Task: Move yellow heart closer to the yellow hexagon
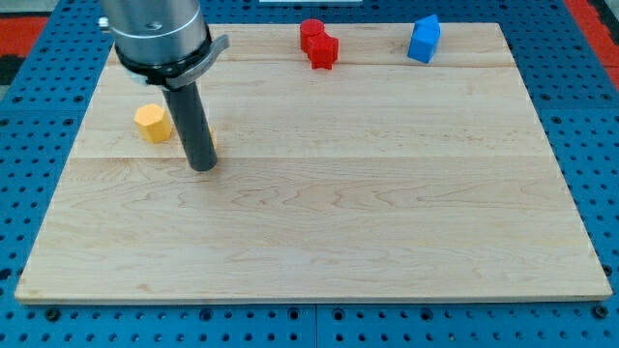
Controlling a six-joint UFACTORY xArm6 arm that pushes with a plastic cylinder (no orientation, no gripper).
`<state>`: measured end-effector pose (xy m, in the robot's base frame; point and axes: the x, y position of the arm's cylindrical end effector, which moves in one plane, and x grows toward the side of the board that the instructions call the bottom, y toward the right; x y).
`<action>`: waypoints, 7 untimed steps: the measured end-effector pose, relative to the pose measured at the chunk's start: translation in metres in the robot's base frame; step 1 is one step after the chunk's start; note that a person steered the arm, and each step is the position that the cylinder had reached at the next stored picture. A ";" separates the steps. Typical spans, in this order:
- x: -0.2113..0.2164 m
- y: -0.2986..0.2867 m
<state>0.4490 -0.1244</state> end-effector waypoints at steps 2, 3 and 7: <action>-0.004 0.016; -0.016 0.044; -0.020 0.033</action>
<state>0.4288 -0.0911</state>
